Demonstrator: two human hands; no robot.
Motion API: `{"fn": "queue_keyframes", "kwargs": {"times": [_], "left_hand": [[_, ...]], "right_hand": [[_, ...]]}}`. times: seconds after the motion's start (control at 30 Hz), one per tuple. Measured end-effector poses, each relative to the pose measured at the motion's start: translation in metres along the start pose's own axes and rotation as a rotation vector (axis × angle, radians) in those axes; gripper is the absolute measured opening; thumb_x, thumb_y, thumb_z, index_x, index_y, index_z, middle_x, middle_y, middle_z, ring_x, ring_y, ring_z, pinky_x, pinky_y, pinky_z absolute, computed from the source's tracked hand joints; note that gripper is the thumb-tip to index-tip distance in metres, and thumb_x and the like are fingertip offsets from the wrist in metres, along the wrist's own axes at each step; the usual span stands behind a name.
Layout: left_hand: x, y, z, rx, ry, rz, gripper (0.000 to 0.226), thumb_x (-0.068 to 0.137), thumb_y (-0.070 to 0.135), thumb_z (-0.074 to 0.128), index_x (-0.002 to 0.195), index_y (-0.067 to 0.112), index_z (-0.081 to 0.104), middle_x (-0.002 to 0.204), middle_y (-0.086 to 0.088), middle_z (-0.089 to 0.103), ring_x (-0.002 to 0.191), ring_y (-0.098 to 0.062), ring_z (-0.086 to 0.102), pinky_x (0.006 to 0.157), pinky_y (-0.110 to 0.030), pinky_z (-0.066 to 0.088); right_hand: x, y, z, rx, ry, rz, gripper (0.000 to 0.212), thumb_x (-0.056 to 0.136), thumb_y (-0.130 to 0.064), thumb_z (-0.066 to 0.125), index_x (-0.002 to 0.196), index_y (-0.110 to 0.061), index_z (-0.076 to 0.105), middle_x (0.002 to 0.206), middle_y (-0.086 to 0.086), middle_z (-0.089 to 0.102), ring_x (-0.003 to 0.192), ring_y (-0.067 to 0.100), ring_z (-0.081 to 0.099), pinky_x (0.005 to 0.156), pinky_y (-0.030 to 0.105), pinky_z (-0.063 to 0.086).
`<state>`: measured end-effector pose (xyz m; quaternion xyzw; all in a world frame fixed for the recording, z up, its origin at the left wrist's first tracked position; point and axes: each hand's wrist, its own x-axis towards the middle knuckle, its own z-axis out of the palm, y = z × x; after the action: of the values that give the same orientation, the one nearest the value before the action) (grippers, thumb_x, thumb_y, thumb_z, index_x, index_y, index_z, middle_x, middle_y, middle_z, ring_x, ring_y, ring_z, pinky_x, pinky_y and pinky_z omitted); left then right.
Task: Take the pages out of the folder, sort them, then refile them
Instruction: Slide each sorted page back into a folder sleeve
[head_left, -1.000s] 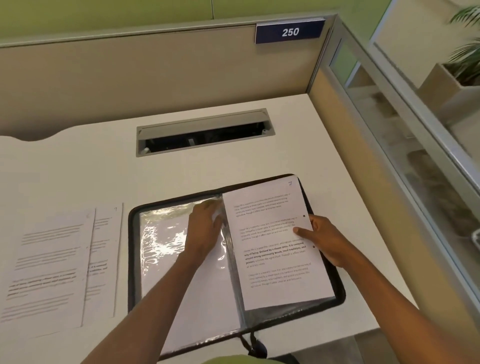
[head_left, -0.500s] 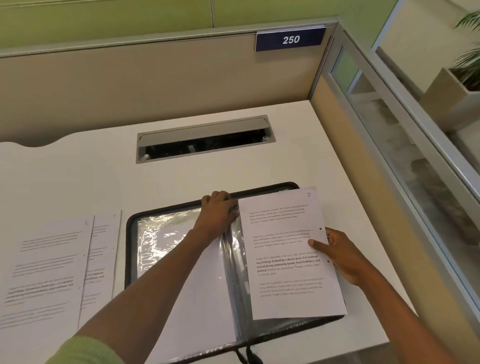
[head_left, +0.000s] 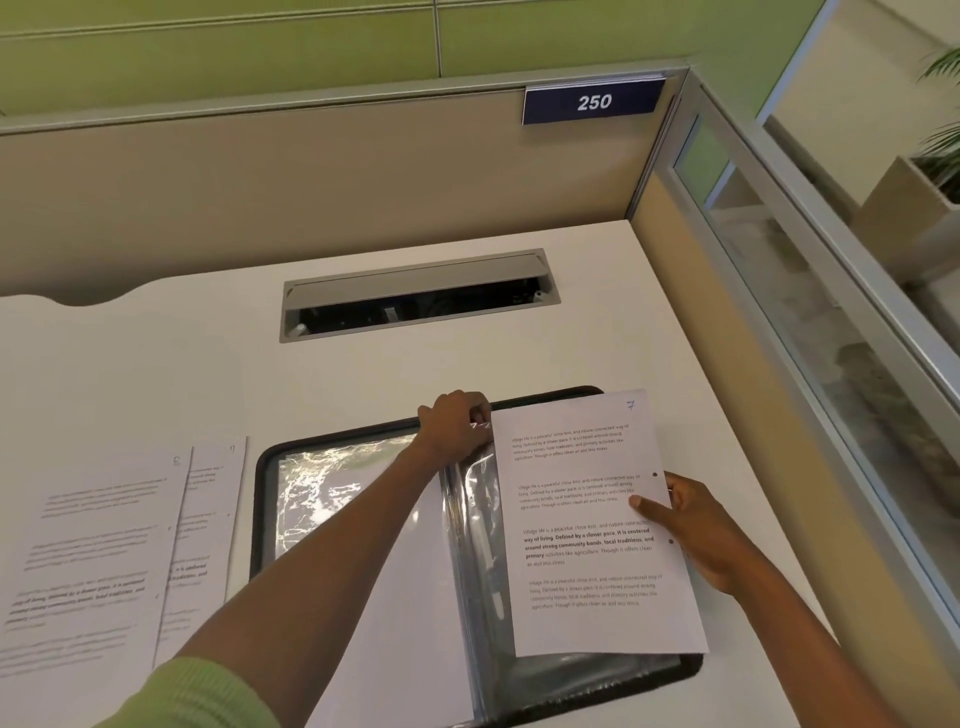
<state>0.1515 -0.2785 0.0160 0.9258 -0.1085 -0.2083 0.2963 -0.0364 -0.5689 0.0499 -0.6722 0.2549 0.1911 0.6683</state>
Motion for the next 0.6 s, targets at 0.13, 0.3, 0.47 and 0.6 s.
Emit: {"fn": "queue_keyframes", "kwargs": {"times": [0.13, 0.3, 0.47, 0.6], "left_hand": [[0.003, 0.003, -0.001, -0.065, -0.037, 0.020, 0.014, 0.088, 0.024, 0.076, 0.088, 0.018, 0.063, 0.090, 0.004, 0.070, 0.083, -0.015, 0.059, 0.087, -0.039, 0.029], [0.006, 0.003, -0.002, -0.014, 0.007, 0.061, 0.022, 0.086, 0.017, 0.073, 0.072, 0.028, 0.059, 0.078, 0.012, 0.066, 0.079, -0.014, 0.061, 0.093, -0.043, 0.042], [0.005, -0.011, 0.010, -0.078, 0.083, 0.111, 0.006, 0.079, 0.034, 0.070, 0.078, 0.030, 0.073, 0.072, 0.021, 0.072, 0.074, -0.003, 0.068, 0.095, -0.050, 0.052], [-0.001, -0.011, 0.017, -0.089, 0.157, 0.146, 0.012, 0.083, 0.021, 0.073, 0.078, 0.029, 0.079, 0.070, 0.021, 0.072, 0.070, -0.003, 0.067, 0.094, -0.048, 0.050]], "right_hand": [[0.002, -0.013, -0.003, -0.006, 0.012, -0.023, 0.034, 0.096, -0.016, 0.068, 0.131, -0.016, 0.065, 0.120, 0.005, 0.075, 0.107, 0.031, 0.073, 0.097, 0.057, 0.056], [0.004, -0.029, -0.007, -0.005, 0.029, -0.054, 0.032, 0.096, -0.013, 0.068, 0.128, -0.016, 0.066, 0.119, 0.005, 0.075, 0.105, 0.029, 0.074, 0.094, 0.051, 0.058], [0.005, -0.041, -0.014, -0.029, 0.021, -0.078, 0.034, 0.096, -0.015, 0.068, 0.130, -0.016, 0.065, 0.119, 0.005, 0.076, 0.105, 0.029, 0.074, 0.093, 0.051, 0.058], [0.009, -0.058, -0.019, -0.068, 0.039, -0.121, 0.032, 0.096, -0.014, 0.067, 0.128, -0.016, 0.066, 0.117, 0.004, 0.076, 0.102, 0.028, 0.075, 0.090, 0.049, 0.061]]}}
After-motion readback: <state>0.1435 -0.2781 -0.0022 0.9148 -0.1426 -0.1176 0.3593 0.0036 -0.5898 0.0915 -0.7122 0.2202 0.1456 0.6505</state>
